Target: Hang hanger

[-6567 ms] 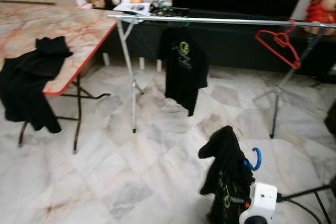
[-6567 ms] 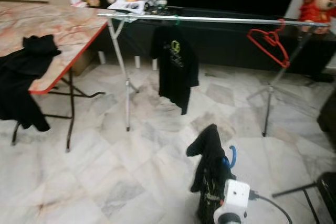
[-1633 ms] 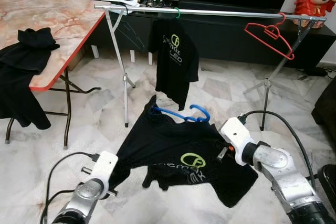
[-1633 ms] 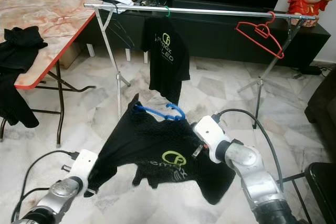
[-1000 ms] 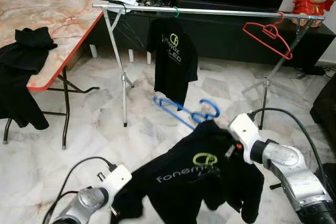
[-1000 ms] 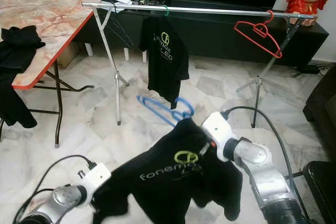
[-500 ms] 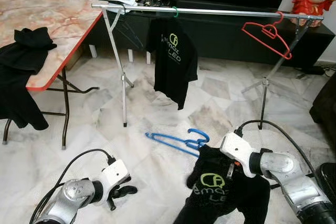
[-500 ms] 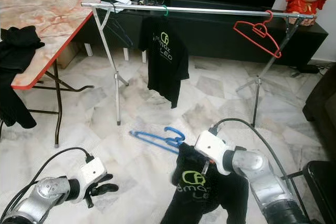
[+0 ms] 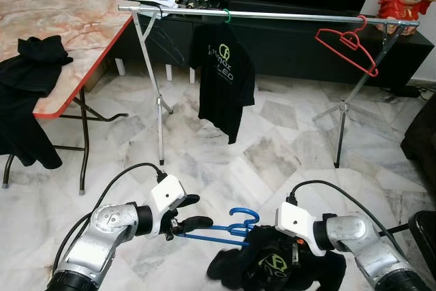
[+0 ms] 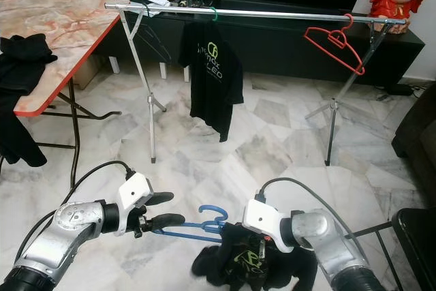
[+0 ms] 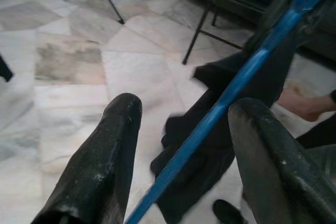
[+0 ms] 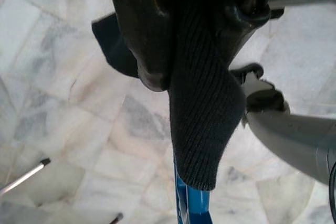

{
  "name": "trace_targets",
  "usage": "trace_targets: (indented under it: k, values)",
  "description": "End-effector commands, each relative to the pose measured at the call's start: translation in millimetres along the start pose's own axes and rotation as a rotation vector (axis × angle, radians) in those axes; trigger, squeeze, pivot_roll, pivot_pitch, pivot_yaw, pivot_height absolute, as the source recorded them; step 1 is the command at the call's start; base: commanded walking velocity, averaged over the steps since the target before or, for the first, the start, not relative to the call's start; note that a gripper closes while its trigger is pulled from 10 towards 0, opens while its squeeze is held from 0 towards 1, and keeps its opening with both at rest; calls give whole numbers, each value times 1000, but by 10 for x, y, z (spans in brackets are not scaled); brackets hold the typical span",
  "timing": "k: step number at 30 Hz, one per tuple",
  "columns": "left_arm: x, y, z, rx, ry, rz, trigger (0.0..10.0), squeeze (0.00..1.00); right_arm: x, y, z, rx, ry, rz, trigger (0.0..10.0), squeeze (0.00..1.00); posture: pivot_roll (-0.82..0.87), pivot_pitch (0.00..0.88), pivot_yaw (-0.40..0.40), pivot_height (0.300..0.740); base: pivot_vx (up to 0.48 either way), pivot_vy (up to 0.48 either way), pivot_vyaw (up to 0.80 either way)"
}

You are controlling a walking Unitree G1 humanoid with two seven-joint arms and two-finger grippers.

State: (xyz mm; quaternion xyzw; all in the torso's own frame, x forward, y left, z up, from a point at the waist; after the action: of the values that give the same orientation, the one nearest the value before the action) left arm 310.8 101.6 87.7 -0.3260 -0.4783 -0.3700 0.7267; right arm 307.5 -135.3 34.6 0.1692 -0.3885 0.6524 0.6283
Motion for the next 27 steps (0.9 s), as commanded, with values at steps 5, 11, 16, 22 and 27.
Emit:
trace_targets:
  k: [5, 11, 16, 22, 27]
  values:
    - [-109, -175, -18, -100, 100, 20, 10000, 0, 181, -90, -25, -9, -66, 52, 0, 0, 4, 88, -64, 721, 0, 0, 0]
    - [-91, -168, -90, -102, 124, -11, 10000, 0, 304, -43, -21, 38, -122, 80, 0, 0, -3, 94, -59, 721, 0, 0, 0]
    - [-63, -143, -121, -86, 122, -18, 10000, 0, 347, -24, -13, 61, -137, 95, 0, 0, -4, 95, -58, 721, 0, 0, 0]
    - [-90, -179, -129, -109, 144, -20, 10000, 0, 400, -22, -16, 74, -155, 107, 0, 0, -5, 98, -57, 721, 0, 0, 0]
    - [-104, -248, -124, -152, 151, -2, 10000, 0, 441, -26, -27, 81, -166, 109, 0, 0, -5, 97, -58, 721, 0, 0, 0]
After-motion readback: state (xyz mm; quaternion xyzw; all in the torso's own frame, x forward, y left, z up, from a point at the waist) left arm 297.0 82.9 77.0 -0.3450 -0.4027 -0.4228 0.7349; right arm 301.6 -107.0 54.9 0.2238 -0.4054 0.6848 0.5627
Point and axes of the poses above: a point about 5 cm out from each wrist's last joint towards the gripper, its own z axis pointing back from the gripper into the wrist, its own x axis along the axis of the wrist's last joint, y = z × x, the point moved 5 cm from there along -z, pointing out of the wrist towards the gripper, and after that the axes turned 13 degrees about z, right-handed, at the moved point
